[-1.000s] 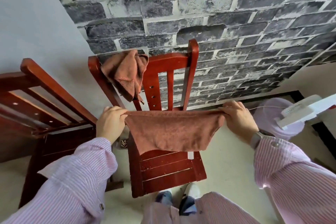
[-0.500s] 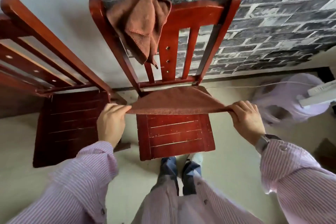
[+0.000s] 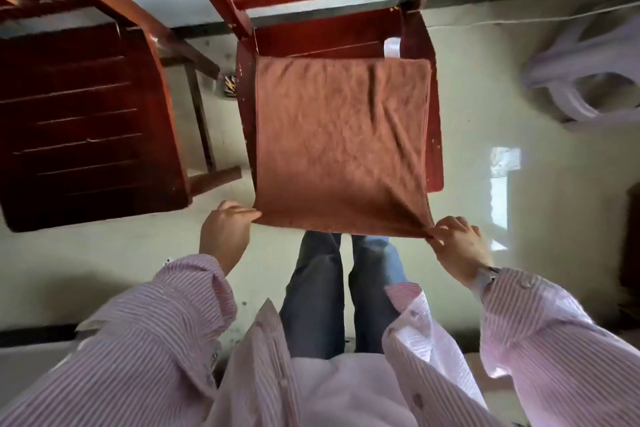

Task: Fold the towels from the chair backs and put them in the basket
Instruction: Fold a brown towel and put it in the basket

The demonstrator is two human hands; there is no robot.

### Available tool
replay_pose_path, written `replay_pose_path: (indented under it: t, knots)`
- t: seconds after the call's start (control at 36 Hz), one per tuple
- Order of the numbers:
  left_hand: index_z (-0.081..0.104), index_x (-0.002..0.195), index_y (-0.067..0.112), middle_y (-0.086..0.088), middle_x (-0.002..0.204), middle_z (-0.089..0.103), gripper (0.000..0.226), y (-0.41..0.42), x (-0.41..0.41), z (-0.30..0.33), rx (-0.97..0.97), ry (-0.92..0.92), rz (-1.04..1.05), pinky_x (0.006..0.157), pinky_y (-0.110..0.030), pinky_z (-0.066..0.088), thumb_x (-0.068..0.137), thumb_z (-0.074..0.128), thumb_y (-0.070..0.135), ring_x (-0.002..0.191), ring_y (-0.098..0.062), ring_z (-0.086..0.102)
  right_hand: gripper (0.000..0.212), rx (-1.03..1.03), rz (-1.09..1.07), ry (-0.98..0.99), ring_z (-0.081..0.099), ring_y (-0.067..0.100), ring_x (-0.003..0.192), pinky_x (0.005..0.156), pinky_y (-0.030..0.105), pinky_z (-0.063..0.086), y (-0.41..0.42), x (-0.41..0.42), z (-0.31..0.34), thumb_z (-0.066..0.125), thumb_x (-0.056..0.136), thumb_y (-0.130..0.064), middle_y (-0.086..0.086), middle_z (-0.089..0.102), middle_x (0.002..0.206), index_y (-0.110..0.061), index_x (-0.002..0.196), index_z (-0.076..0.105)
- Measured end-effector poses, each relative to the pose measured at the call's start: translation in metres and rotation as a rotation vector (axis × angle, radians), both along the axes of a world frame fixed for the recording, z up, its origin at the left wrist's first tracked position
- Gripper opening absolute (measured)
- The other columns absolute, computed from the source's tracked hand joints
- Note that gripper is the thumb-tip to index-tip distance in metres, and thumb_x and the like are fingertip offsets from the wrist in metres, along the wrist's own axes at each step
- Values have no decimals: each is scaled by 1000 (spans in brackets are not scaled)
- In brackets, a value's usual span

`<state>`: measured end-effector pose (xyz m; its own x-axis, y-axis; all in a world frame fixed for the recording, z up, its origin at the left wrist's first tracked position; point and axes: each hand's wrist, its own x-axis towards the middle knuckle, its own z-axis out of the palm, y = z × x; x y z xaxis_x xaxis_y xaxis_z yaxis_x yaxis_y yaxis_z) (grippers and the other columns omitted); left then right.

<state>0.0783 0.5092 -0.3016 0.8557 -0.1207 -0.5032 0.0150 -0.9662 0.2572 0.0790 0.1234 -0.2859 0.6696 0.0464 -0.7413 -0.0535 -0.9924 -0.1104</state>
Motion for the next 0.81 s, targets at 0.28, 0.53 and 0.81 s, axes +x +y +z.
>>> replay_pose_path:
  t: [0.28, 0.53, 0.81]
  knots:
    - [63, 114, 18, -5, 119, 63, 33, -11, 24, -31, 65, 349, 50, 91, -38, 44, 86, 46, 12, 111, -26, 52, 38, 30, -23, 279, 37, 21, 129, 105, 36, 31, 12, 24, -37, 42, 94, -25, 1, 44, 139, -24, 131, 46]
    - [62, 110, 6, -16, 109, 61, 28, -45, 131, -47, -72, -73, 151, 83, -42, 44, 88, 46, 6, 102, -33, 54, 36, 185, -155, -92, 51, 36, 110, 92, 43, 44, 34, 148, -59, 41, 89, -8, 16, 55, 121, -16, 120, 58]
    - [20, 145, 12, -6, 153, 20, 54, -49, 219, -84, 69, -110, 71, 107, -51, 25, 96, 40, 24, 139, -32, 14, 37, 59, -1, -444, 39, 33, 116, 95, 45, 32, 37, 245, -86, 43, 88, -13, 12, 44, 129, -16, 125, 50]
